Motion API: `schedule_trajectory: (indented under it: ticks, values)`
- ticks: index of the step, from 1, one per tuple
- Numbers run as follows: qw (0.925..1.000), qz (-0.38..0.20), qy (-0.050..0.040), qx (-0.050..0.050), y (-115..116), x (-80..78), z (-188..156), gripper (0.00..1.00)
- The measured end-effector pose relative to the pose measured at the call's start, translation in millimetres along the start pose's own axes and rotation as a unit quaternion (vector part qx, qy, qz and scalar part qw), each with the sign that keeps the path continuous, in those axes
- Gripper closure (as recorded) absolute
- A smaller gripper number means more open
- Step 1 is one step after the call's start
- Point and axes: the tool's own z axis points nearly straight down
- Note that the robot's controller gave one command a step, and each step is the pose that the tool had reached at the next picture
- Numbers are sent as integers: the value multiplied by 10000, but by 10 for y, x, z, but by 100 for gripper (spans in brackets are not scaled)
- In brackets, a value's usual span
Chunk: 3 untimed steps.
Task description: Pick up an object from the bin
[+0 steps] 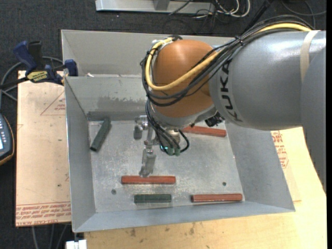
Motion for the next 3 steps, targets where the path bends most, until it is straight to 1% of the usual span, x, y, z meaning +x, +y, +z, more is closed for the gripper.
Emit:
schedule_trajectory:
  ticks: [1, 2, 3]
  values:
    - [9999, -162, 4, 4, -349, 127, 1386, 0]
    - [9999, -166, -29, -5, -339, 107, 1346, 100]
    - [9998, -203, -90, -8, -522, -74, -268, 100]
